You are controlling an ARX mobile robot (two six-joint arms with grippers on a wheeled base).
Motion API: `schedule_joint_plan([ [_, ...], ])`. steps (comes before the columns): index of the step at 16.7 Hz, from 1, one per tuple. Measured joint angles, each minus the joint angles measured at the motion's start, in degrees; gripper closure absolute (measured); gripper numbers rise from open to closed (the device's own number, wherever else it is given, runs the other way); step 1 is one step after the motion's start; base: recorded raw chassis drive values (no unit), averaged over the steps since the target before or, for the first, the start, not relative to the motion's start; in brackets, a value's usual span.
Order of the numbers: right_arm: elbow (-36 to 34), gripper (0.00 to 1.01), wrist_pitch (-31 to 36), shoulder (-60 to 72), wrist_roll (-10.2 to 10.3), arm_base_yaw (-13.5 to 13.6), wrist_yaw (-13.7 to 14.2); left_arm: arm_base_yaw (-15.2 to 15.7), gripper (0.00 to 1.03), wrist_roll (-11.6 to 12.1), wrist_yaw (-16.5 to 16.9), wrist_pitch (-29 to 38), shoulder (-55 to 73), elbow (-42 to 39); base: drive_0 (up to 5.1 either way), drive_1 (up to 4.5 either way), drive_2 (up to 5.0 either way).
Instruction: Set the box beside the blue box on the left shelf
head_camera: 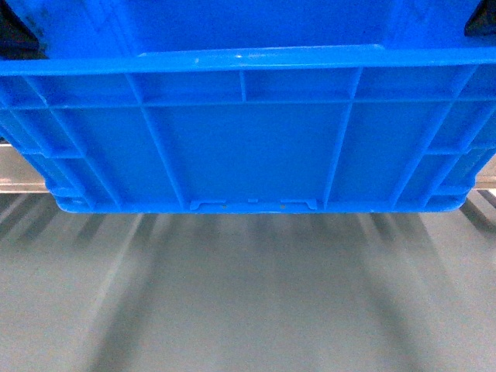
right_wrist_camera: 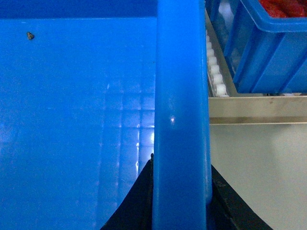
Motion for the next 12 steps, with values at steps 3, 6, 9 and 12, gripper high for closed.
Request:
schedule_joint_plan([
  [3,0.0,0.8,0.1,0.0,0.0,0.0,0.0,0.0,0.96,0.0,0.0,0.2,0.0,0.0,0.0,0.0,0.0],
  [6,0.0,0.8,0.2,0.0,0.0,0.0,0.0,0.0,0.96,0.0,0.1,0.3,0.0,0.0,0.0,0.0,0.0],
  [9,0.0,0.8,0.0,0.0,0.0,0.0,0.2,0.0,0.96,0.1,0.0,0.2,0.0,0.0,0.0,1.39,-1.4],
  [12,0.0,0.8,0.1,0.0,0.0,0.0,0.0,0.0,0.96,0.1,0.0,0.3,0.0,0.0,0.0,4.16,-4.1],
])
